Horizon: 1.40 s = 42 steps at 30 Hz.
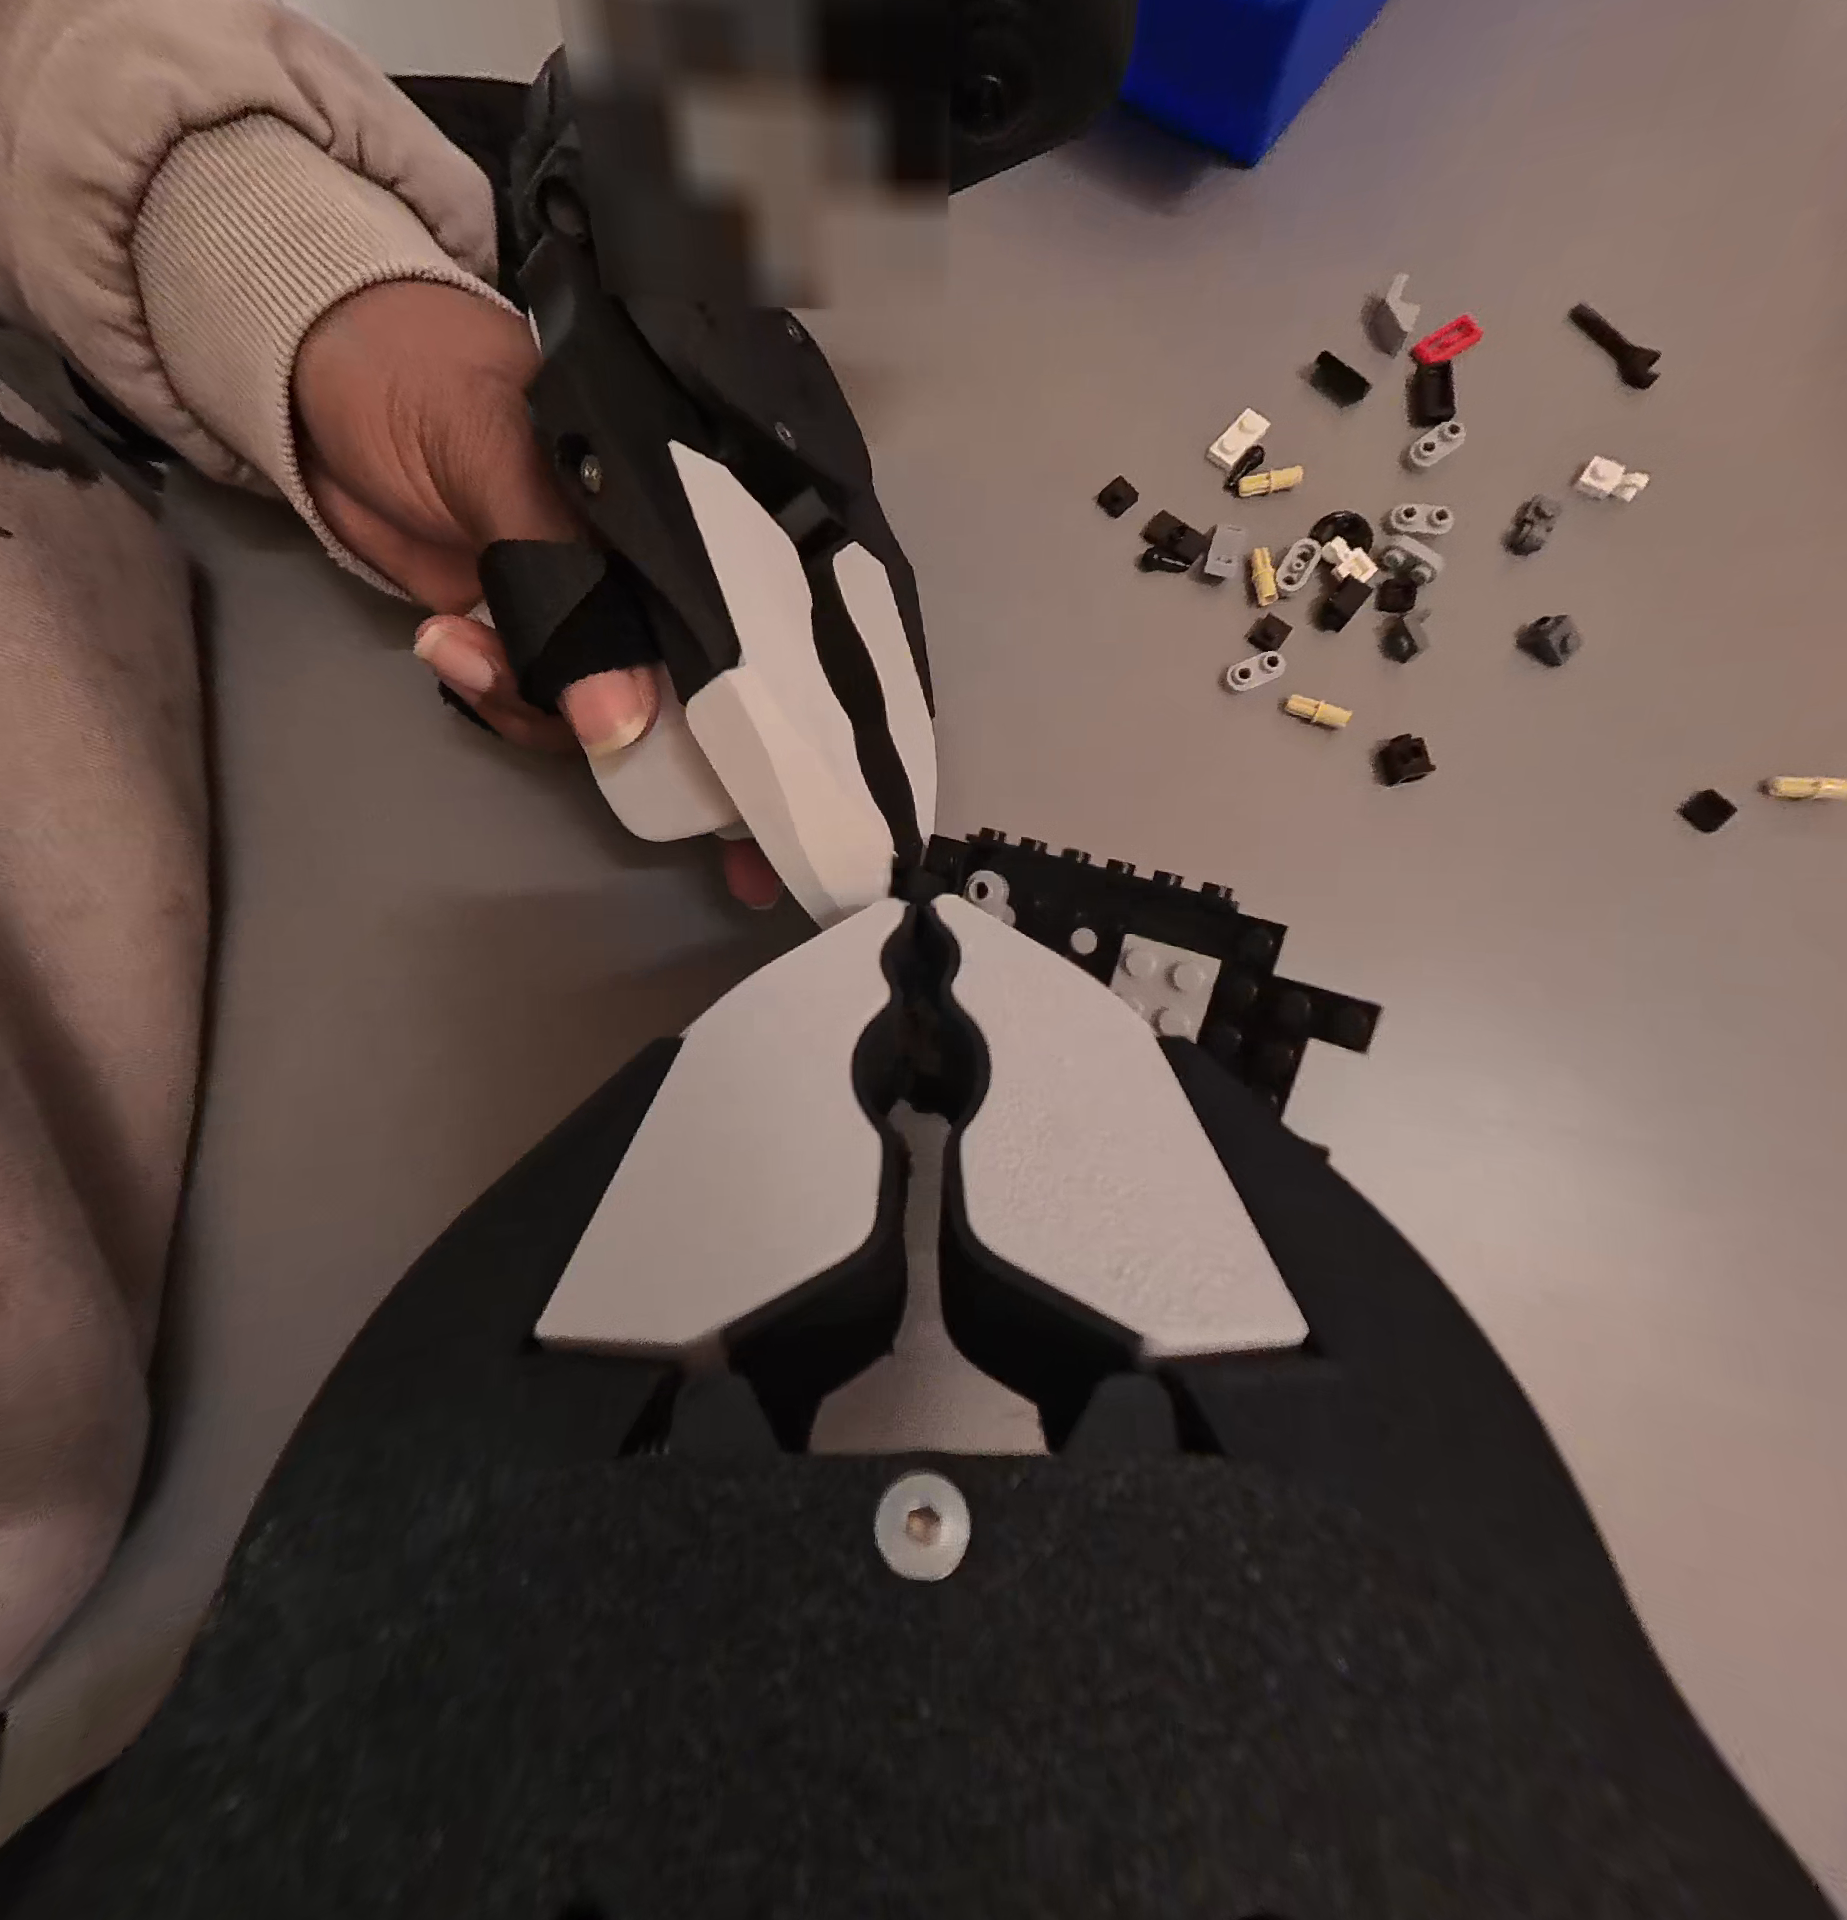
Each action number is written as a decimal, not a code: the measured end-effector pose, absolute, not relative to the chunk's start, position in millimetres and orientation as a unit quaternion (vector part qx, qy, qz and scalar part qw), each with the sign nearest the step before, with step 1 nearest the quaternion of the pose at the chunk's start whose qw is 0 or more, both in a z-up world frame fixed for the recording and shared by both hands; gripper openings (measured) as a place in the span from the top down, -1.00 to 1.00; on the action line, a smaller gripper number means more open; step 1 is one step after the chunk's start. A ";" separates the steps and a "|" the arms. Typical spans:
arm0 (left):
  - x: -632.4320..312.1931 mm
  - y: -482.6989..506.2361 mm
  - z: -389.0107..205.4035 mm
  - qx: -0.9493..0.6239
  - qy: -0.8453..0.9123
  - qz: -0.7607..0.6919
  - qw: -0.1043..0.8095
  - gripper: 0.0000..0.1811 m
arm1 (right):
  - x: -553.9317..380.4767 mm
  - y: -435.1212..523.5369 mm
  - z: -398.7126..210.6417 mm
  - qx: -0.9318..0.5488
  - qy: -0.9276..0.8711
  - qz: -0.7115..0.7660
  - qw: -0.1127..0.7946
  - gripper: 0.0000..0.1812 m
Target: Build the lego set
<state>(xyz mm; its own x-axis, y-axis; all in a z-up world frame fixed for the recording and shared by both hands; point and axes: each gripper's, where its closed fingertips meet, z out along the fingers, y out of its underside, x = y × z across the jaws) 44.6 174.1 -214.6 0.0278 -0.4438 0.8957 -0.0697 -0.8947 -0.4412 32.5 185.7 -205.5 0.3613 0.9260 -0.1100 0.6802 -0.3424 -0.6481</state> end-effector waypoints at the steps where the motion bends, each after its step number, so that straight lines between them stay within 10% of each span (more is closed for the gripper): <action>1: 44.6 174.2 -215.2 -0.704 0.181 -0.673 0.136 0.94 | 34.4 188.2 -205.8 -0.786 -0.509 0.233 0.262 1.00; 42: 44.2 170.7 -217.6 -0.707 0.173 -0.675 0.119 0.94 | 34.3 192.9 -210.3 -0.799 -0.513 0.187 0.253 0.98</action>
<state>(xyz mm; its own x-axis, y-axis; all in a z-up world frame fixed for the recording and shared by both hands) 44.2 170.7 -217.6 0.0287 -0.4054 0.9137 -0.0827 -0.9119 -0.4020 34.3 192.9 -210.3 0.4038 0.9140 -0.0394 0.7243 -0.3457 -0.5965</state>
